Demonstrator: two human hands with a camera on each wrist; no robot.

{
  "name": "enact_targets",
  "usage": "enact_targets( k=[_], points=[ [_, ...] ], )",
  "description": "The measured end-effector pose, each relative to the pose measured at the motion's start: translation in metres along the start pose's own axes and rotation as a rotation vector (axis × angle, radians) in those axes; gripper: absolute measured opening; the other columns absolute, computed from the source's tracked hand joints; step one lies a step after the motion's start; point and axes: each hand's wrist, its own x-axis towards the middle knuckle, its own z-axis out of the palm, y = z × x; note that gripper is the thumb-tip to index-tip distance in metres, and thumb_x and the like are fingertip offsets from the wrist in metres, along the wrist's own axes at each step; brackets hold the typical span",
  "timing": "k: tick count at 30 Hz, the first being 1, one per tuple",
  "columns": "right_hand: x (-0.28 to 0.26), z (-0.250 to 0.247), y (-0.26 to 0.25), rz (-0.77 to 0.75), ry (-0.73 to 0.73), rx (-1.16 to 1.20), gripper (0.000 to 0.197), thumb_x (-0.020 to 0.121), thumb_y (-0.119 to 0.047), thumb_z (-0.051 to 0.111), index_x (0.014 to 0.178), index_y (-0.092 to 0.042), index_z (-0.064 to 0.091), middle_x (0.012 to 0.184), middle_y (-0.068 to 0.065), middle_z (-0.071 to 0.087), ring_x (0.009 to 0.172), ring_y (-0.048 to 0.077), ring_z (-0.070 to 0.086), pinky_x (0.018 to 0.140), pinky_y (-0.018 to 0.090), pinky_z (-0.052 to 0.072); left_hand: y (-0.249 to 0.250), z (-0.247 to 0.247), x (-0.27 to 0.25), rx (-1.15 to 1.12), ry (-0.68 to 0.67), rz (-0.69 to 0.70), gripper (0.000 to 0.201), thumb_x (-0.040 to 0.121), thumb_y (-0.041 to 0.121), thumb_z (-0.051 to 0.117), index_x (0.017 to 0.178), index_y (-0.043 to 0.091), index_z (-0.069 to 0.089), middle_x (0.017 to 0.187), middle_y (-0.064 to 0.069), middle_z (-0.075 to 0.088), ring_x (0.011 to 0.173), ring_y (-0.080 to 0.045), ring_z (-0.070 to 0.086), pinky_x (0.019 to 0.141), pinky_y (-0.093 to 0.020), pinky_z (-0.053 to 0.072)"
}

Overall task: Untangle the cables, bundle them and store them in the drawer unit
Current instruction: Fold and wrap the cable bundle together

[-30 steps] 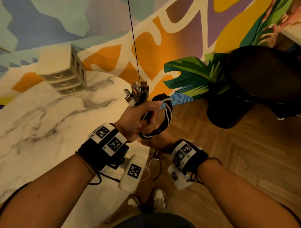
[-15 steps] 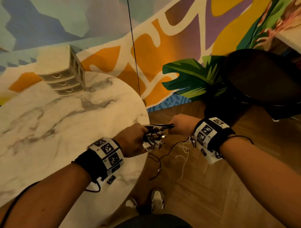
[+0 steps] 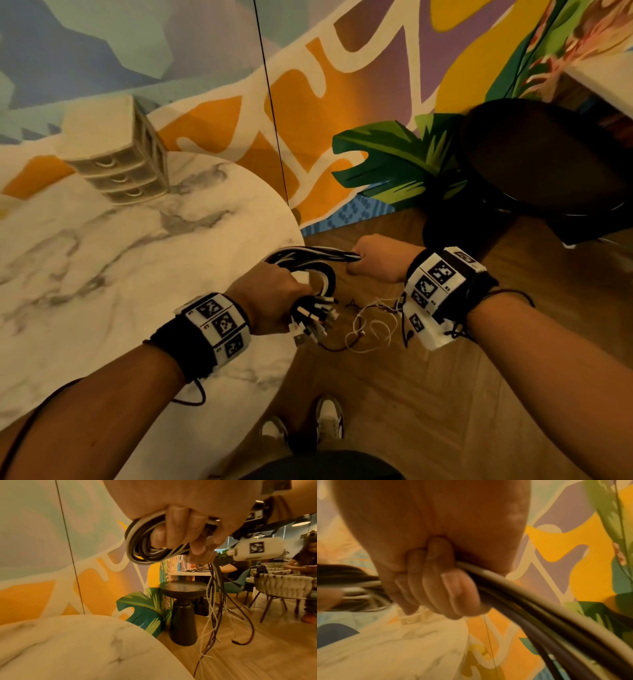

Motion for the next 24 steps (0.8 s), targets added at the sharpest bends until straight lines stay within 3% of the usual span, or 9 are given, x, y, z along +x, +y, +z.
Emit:
enact_targets(
  k=[5, 9, 11, 13, 15, 17, 19, 21, 24],
  points=[
    [-0.009, 0.006, -0.019, -0.091, 0.038, 0.049, 0.035, 0.094, -0.025, 0.049, 0.06, -0.019, 0.044, 0.057, -0.002, 0.044, 0.048, 0.012, 0.038, 0.047, 0.023, 0.027, -0.01, 0.0, -0.002, -0.101, 0.159, -0.126, 0.024, 0.08, 0.031, 0.067, 0.1, 0.018, 0.064, 0.087, -0.005, 0.071, 0.084, -0.029, 0.065, 0.073, -0.033, 0.048],
    [-0.022, 0.009, -0.027, -0.15, 0.01, 0.355, 0.028, 0.097, -0.023, 0.046, 0.07, -0.023, 0.052, 0.057, -0.003, 0.048, 0.045, 0.011, 0.041, 0.047, 0.023, 0.039, -0.005, 0.001, 0.002, -0.274, 0.33, -0.267, 0.031, 0.077, 0.025, 0.069, 0.107, 0.018, 0.066, 0.09, -0.008, 0.071, 0.086, -0.032, 0.063, 0.075, -0.039, 0.051],
    [-0.026, 0.013, -0.027, -0.17, 0.029, 0.474, 0.019, 0.096, -0.022, 0.047, 0.081, -0.022, 0.058, 0.062, -0.001, 0.053, 0.046, 0.012, 0.046, 0.047, 0.023, 0.043, -0.003, 0.002, 0.009, -0.378, 0.399, -0.362, 0.024, 0.08, 0.021, 0.065, 0.103, 0.015, 0.068, 0.09, -0.009, 0.07, 0.085, -0.032, 0.062, 0.075, -0.039, 0.051],
    [-0.026, 0.018, -0.028, -0.186, 0.085, 0.49, 0.015, 0.095, -0.022, 0.048, 0.094, -0.015, 0.061, 0.069, 0.003, 0.057, 0.049, 0.01, 0.048, 0.047, 0.02, 0.043, -0.006, 0.001, 0.016, -0.481, 0.397, -0.388, 0.017, 0.084, 0.02, 0.058, 0.094, 0.012, 0.069, 0.088, -0.007, 0.069, 0.085, -0.029, 0.062, 0.073, -0.037, 0.05],
    [-0.023, 0.018, -0.026, -0.188, 0.129, 0.463, 0.018, 0.094, -0.021, 0.049, 0.098, -0.009, 0.062, 0.072, 0.003, 0.057, 0.051, 0.007, 0.046, 0.05, 0.02, 0.04, -0.012, 0.003, 0.018, -0.536, 0.396, -0.307, 0.019, 0.085, 0.02, 0.055, 0.092, 0.009, 0.069, 0.086, -0.002, 0.068, 0.084, -0.023, 0.061, 0.07, -0.029, 0.045],
    [-0.022, 0.016, -0.021, -0.168, 0.163, 0.469, 0.019, 0.095, -0.017, 0.047, 0.088, -0.007, 0.061, 0.064, 0.0, 0.05, 0.046, 0.003, 0.039, 0.05, 0.022, 0.034, -0.018, 0.006, 0.013, -0.58, 0.371, -0.242, 0.022, 0.083, 0.023, 0.058, 0.092, 0.008, 0.07, 0.085, -0.003, 0.069, 0.081, -0.022, 0.063, 0.068, -0.027, 0.045],
    [-0.022, 0.013, -0.014, -0.135, 0.211, 0.514, 0.027, 0.095, -0.014, 0.044, 0.069, -0.015, 0.053, 0.056, -0.004, 0.042, 0.039, 0.002, 0.034, 0.048, 0.022, 0.029, -0.025, 0.012, 0.006, -0.59, 0.297, -0.216, 0.037, 0.077, 0.04, 0.053, 0.09, 0.012, 0.072, 0.085, -0.005, 0.072, 0.078, -0.025, 0.067, 0.07, -0.036, 0.053],
    [-0.022, 0.008, -0.007, -0.118, 0.246, 0.506, 0.033, 0.095, -0.014, 0.044, 0.062, -0.021, 0.046, 0.054, -0.006, 0.04, 0.036, 0.001, 0.034, 0.046, 0.02, 0.027, -0.028, 0.017, 0.0, -0.571, 0.227, -0.185, 0.044, 0.071, 0.049, 0.05, 0.086, 0.015, 0.073, 0.082, -0.002, 0.072, 0.076, -0.021, 0.068, 0.069, -0.039, 0.055],
    [-0.014, 0.005, 0.008, -0.124, 0.298, 0.4, 0.033, 0.095, -0.018, 0.046, 0.062, -0.022, 0.047, 0.055, -0.006, 0.041, 0.042, 0.002, 0.037, 0.048, 0.022, 0.027, -0.025, 0.016, -0.004, -0.684, 0.199, -0.149, 0.027, 0.074, 0.038, 0.064, 0.087, 0.017, 0.074, 0.084, -0.002, 0.073, 0.078, -0.017, 0.069, 0.07, -0.039, 0.056]
  ],
)
